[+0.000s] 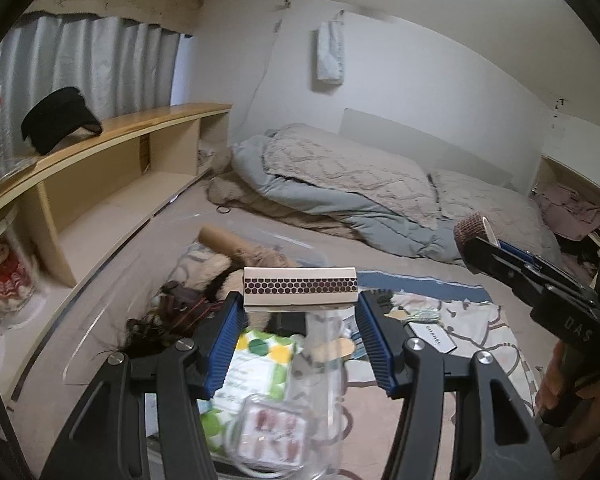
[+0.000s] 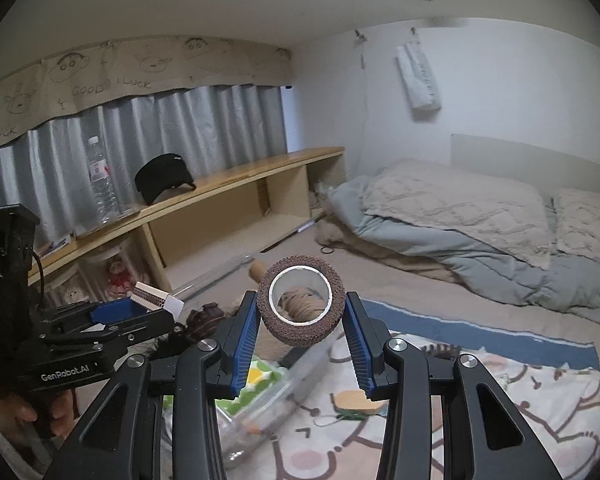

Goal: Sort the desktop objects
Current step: 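Carry the matchbox and tape roll up toward the clear bin with both tools, then lower the matchbox into the bin and open the left gripper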

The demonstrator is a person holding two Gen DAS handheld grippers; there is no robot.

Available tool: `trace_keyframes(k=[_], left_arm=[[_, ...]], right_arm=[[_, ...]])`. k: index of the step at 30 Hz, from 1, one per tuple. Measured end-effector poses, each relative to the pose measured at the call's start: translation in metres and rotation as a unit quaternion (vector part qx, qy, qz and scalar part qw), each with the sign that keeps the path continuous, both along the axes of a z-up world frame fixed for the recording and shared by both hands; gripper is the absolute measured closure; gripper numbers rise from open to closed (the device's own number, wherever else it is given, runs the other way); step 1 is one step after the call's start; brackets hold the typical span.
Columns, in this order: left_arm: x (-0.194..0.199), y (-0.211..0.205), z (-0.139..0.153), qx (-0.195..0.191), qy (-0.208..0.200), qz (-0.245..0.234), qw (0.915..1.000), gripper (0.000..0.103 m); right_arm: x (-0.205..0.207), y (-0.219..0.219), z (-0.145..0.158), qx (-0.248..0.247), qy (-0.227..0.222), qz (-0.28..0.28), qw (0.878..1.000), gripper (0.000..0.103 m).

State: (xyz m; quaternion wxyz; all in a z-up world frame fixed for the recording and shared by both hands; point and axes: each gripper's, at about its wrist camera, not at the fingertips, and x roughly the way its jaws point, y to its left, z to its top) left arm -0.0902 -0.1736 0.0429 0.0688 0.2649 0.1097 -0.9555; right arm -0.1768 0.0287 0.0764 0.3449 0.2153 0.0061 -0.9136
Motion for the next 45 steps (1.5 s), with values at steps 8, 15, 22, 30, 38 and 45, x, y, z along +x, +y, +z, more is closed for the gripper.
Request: trace_keyframes(k=[8, 15, 22, 30, 38, 45], left_arm=[[0.010, -0.034, -0.022, -0.016, -0.063, 0.012, 0.9978, 0.046], [0.022, -0.057, -0.039, -0.040, -0.111, 0.017, 0.9929, 0.046], [0.027, -0.074, -0.059, -0.051, -0.162, 0.014, 0.9854, 0.046], [0.026, -0.073, -0.073, -0.050, -0.205, -0.013, 0.9773, 0.046], [0.029, -0.070, -0.076, -0.049, -0.205, -0.027, 0.9772, 0.012], [0.032, -0.075, -0.066, -0.050, -0.181, -0.009, 0.9822, 0.008]], right_arm=[[-0.002, -0.028, -0.007, -0.005, -0.016, 0.026, 1.000, 0.061], [-0.001, -0.047, -0.014, -0.001, -0.032, 0.052, 0.998, 0.060], [0.005, -0.069, -0.022, 0.003, -0.051, 0.080, 0.996, 0.060], [0.009, -0.088, -0.028, 0.005, -0.072, 0.104, 0.992, 0.060], [0.012, -0.105, -0.035, 0.015, -0.080, 0.117, 0.990, 0.060], [0.011, -0.113, -0.041, 0.018, -0.089, 0.125, 0.988, 0.061]])
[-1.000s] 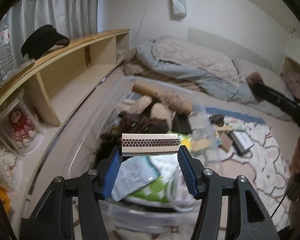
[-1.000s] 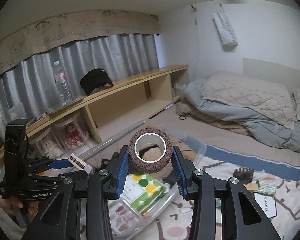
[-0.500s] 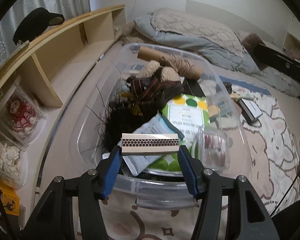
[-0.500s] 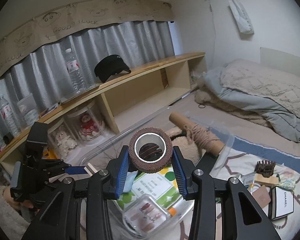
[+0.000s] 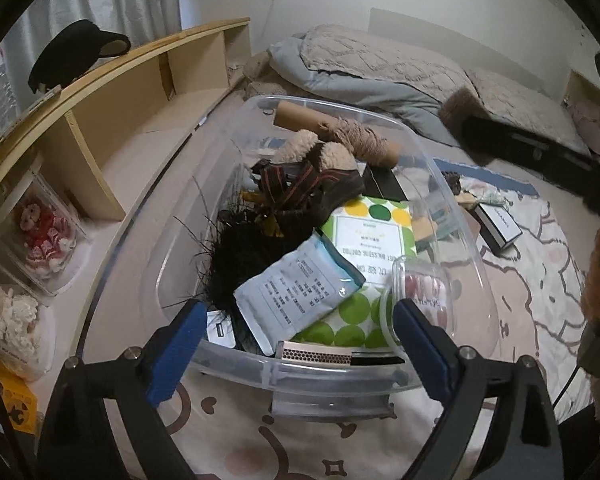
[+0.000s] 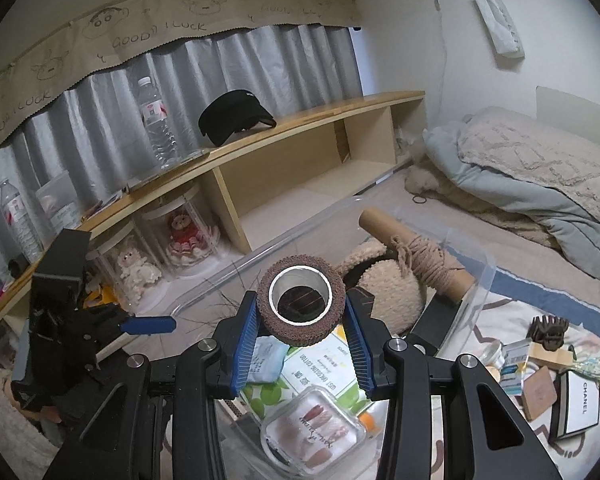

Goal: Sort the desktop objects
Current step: 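Lower the matchbox into the bin and open the left gripper, then lower the brown tape roll into the bin and open the right gripper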

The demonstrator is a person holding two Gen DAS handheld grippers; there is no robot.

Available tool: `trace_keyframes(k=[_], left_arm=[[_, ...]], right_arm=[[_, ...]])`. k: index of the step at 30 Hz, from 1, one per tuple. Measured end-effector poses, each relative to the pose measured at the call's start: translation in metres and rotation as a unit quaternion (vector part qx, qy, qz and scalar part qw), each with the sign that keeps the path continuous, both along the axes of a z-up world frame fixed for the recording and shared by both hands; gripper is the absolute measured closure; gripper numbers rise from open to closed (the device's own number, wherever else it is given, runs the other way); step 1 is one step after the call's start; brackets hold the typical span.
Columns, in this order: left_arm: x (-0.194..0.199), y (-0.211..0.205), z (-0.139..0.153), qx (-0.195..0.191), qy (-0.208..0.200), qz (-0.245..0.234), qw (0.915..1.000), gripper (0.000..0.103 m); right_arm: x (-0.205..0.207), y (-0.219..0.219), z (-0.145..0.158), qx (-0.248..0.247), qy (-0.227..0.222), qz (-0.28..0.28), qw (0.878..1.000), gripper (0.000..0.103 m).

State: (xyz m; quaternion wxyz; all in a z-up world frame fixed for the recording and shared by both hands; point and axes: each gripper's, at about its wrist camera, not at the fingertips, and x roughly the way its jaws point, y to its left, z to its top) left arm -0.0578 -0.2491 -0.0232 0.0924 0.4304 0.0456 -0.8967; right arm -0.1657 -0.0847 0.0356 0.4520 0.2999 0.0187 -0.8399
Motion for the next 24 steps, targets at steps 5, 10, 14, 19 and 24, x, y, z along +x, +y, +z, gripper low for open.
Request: trace_keyframes(k=[5, 10, 14, 19, 24], left_arm=[[0.003, -0.008, 0.008, 0.003, 0.025, 0.023, 0.9994, 0.008], [0.011, -0.016, 0.020, 0.002, 0.061, 0.049, 0.9969, 0.008], [0.020, -0.022, 0.032, -0.003, 0.099, 0.068, 0.9928, 0.008], [0.029, -0.028, 0.044, 0.000, 0.138, 0.083, 0.9870, 0.008], [0.035, -0.028, 0.052, -0.010, 0.162, 0.090, 0.9826, 0.008]], right_arm=[[-0.002, -0.008, -0.007, 0.002, -0.015, 0.009, 1.000, 0.061], [-0.002, -0.020, -0.019, 0.010, -0.031, 0.019, 0.999, 0.061], [-0.001, -0.034, -0.030, 0.020, -0.042, 0.029, 0.999, 0.061], [0.001, -0.056, -0.043, 0.030, -0.058, 0.043, 0.997, 0.061], [0.007, -0.079, -0.054, 0.033, -0.076, 0.062, 0.995, 0.061]])
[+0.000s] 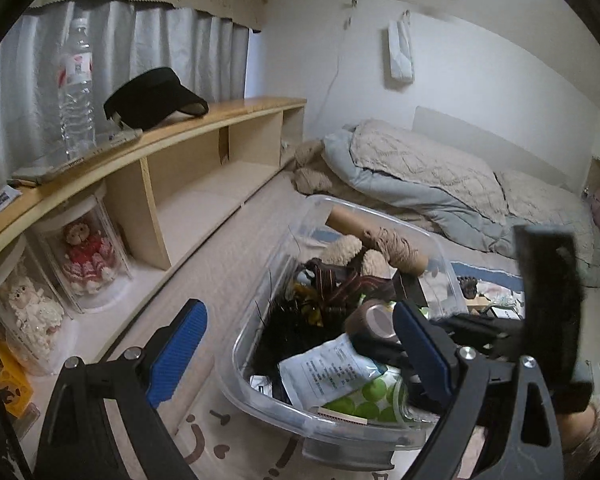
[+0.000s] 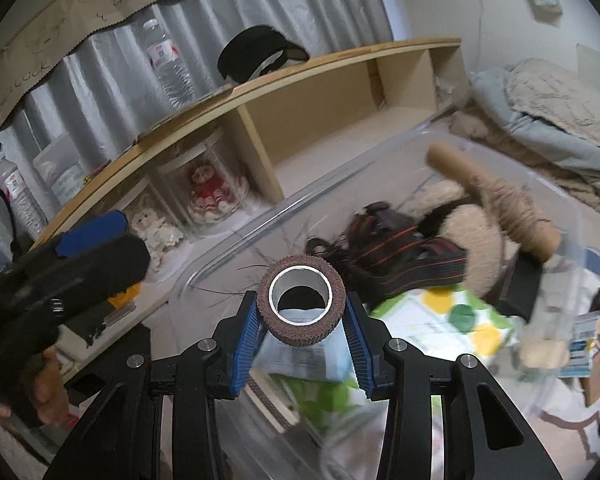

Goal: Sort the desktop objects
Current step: 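Lower the brown tape roll into the bin and open the right gripper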

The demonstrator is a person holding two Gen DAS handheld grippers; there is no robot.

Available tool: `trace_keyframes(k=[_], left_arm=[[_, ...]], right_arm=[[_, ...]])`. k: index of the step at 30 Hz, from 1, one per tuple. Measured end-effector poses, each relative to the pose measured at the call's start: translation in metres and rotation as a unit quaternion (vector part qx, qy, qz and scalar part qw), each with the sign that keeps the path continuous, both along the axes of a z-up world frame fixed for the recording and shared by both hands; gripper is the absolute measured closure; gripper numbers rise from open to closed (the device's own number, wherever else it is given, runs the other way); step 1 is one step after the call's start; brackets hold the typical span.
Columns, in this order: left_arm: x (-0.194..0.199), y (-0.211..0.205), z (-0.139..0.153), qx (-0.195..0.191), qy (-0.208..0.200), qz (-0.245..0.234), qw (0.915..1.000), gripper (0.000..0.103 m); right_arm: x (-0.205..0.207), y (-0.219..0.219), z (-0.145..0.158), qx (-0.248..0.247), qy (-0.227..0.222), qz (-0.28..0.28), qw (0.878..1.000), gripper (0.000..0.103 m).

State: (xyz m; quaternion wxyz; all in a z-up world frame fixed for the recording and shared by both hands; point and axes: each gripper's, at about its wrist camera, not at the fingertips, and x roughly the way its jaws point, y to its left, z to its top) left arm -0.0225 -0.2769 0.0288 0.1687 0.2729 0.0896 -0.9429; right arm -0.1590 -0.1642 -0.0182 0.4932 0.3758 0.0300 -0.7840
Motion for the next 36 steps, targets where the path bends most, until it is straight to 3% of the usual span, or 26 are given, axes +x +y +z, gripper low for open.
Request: trace_keyframes(k=[8, 15, 20, 21, 22, 24, 36], left_arm=[[0.004, 0.003, 0.001, -0.031, 0.003, 0.003, 0.9995, 0.008], [0.008, -0.003, -0.001, -0.048, -0.001, 0.018, 0.9987, 0.008], [0.011, -0.013, -0.001, -0.035, 0.002, 0.032, 0.9989, 0.008], [0.011, -0.015, -0.001, -0.029, 0.002, 0.035, 0.9990, 0.008], [0.012, -0.017, -0.001, -0.024, 0.003, 0.037, 0.9990, 0.008], [0.013, -0.019, 0.000, -0.016, 0.006, 0.039, 0.9991, 0.008], [0.018, -0.024, 0.004, 0.010, 0.020, 0.049, 0.9985, 0.008]], right_arm=[[0.005, -0.030, -0.011, -0.003, -0.024, 0.022, 0.999, 0.061], [-0.002, -0.042, -0.026, -0.021, -0.096, 0.022, 0.995, 0.061], [0.000, -0.045, -0.026, -0.035, -0.116, 0.028, 0.992, 0.060], [-0.001, -0.046, -0.027, -0.032, -0.120, 0.027, 0.992, 0.055], [0.000, -0.045, -0.028, -0.027, -0.119, 0.022, 0.992, 0.034], [0.000, -0.043, -0.028, -0.022, -0.109, 0.003, 0.994, 0.010], [-0.002, -0.029, -0.015, -0.037, -0.077, -0.010, 0.996, 0.010]])
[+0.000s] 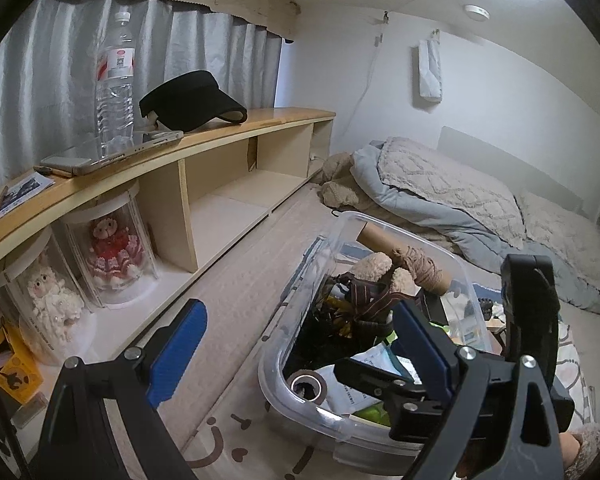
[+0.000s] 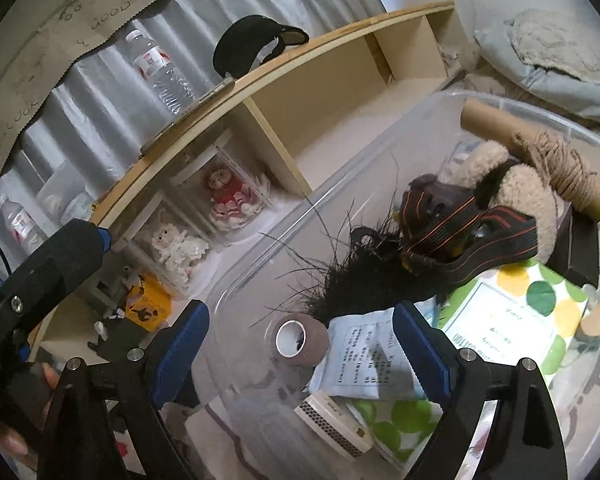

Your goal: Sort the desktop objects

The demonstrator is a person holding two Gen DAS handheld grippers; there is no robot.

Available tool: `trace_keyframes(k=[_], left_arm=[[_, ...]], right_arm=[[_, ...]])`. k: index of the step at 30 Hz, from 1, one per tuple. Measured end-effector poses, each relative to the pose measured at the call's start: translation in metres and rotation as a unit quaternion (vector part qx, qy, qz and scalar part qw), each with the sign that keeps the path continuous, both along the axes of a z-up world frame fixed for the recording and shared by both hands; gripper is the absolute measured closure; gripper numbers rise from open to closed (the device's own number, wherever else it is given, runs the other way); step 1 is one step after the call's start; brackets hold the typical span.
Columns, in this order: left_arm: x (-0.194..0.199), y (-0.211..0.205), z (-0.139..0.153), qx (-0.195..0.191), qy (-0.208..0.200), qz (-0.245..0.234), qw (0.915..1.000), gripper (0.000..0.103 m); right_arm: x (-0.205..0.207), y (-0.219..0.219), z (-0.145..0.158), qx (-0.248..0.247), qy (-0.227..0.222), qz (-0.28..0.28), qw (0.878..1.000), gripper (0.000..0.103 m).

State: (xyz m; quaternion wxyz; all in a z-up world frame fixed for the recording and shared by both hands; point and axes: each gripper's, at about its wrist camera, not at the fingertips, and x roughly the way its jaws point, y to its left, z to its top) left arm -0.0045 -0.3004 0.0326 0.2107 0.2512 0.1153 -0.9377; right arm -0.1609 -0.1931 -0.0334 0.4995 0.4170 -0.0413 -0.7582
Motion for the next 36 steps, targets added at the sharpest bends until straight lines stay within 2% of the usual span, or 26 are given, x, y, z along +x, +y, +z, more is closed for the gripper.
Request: trace_keyframes(k=[2, 3, 7, 15, 19, 26, 36], left_arm=[[0.000, 0.001, 0.001, 0.001, 0.001, 0.000, 1.0000, 0.008], [0.000, 0.001, 0.001, 0.003, 0.002, 0.000, 1.0000, 0.008], [0.000, 0.001, 0.003, 0.007, 0.004, 0.000, 1.0000, 0.008], [0.002, 0.005, 0.007, -0.002, 0.012, 0.005, 0.9999, 0.008], [0.004, 0.007, 0.008, -0.007, 0.016, 0.013, 0.9998, 0.000], [0.004, 0.014, 0.013, -0.011, 0.021, 0.013, 0.9996, 0.000], [0.006, 0.040, 0.020, -0.057, 0.027, 0.015, 0.9979, 0.000]], right_arm=[[-0.001, 0.002, 0.002, 0.000, 0.009, -0.007, 1.000, 0.001], [-0.001, 0.005, 0.003, -0.002, 0.013, -0.011, 1.000, 0.000], [-0.002, 0.009, 0.007, -0.007, 0.023, -0.006, 1.000, 0.000], [0.003, 0.022, 0.018, 0.013, 0.082, -0.007, 0.996, 0.000], [0.001, 0.034, 0.025, 0.016, 0.097, -0.014, 0.995, 0.000], [0.011, 0.054, 0.044, 0.027, 0.145, -0.020, 0.989, 0.000], [0.025, 0.108, 0.067, 0.015, 0.182, -0.056, 0.982, 0.000]])
